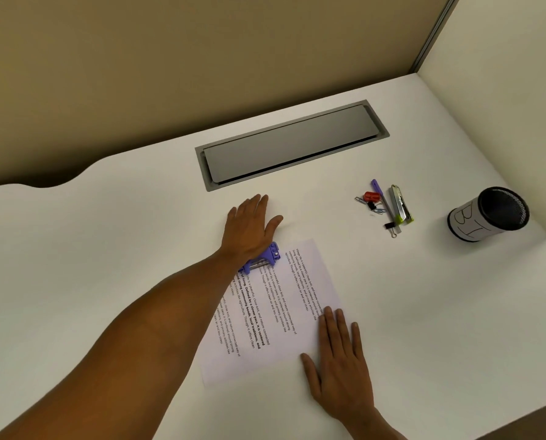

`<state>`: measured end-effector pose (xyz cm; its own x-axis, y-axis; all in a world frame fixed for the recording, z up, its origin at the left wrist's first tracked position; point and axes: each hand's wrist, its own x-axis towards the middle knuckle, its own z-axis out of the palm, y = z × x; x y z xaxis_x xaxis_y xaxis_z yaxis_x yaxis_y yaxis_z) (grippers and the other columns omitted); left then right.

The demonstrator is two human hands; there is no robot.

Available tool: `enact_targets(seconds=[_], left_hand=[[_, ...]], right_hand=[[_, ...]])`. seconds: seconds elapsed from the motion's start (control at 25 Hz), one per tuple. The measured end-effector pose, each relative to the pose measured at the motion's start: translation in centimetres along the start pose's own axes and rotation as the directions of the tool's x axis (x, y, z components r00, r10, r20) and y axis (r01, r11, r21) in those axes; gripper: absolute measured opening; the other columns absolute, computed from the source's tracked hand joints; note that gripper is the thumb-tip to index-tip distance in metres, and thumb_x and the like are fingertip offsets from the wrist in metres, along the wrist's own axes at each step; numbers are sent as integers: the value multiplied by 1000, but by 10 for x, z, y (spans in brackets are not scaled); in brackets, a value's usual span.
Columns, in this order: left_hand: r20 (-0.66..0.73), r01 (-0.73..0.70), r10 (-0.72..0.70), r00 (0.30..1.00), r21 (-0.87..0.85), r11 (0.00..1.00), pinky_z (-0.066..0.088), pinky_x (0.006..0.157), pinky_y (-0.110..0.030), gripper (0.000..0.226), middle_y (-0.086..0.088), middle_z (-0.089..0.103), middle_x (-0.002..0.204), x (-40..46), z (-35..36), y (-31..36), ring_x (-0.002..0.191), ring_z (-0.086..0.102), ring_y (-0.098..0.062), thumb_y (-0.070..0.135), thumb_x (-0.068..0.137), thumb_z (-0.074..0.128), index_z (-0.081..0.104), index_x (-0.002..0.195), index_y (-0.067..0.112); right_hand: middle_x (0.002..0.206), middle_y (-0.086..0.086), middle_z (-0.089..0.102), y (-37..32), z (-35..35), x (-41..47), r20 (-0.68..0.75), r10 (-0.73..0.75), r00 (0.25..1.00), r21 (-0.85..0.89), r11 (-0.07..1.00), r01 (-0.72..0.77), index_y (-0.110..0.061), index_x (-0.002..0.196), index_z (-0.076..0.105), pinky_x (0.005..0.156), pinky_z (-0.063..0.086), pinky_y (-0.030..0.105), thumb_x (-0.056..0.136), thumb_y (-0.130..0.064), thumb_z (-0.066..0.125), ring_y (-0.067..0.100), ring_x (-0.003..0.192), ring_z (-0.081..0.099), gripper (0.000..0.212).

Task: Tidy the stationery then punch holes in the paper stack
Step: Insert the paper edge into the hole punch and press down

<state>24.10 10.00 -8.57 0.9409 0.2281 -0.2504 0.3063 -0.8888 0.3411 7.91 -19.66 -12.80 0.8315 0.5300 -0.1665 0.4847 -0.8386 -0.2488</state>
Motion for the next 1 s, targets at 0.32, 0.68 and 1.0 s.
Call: enact_targets(seconds=[0.32, 0.68, 1.0], left_hand=[[-77, 162, -230, 970, -501, 850, 38, 117, -41, 49, -6, 50, 150, -44, -22, -30, 137, 49, -24, 41, 103, 39, 41, 146, 17], [-37, 186, -197, 980, -199, 962, 29, 119, -38, 69, -4, 43, 155, -162, 14, -72, 142, 42, -22, 51, 92, 56, 38, 149, 18], [22, 170, -171, 985, 19, 985, 31, 117, -38, 75, 0, 36, 154, -167, 24, -68, 140, 36, -22, 53, 89, 60, 32, 151, 22]], right_hand=[[168, 10, 9, 2, 2, -1, -39, -23, 999, 3, 1000, 23, -5, 158, 15, 124, 13, 53, 97, -54, 37, 29, 155, 9, 81], [168, 11, 10, 2, -1, -1, -36, -36, 999, -25, 999, 35, -3, 157, 18, 123, 16, 54, 98, -53, 34, 29, 155, 10, 79], [167, 10, 15, 6, -9, -10, 13, -33, 999, -52, 998, 33, -3, 156, 22, 122, 17, 51, 99, -53, 32, 26, 155, 10, 76]])
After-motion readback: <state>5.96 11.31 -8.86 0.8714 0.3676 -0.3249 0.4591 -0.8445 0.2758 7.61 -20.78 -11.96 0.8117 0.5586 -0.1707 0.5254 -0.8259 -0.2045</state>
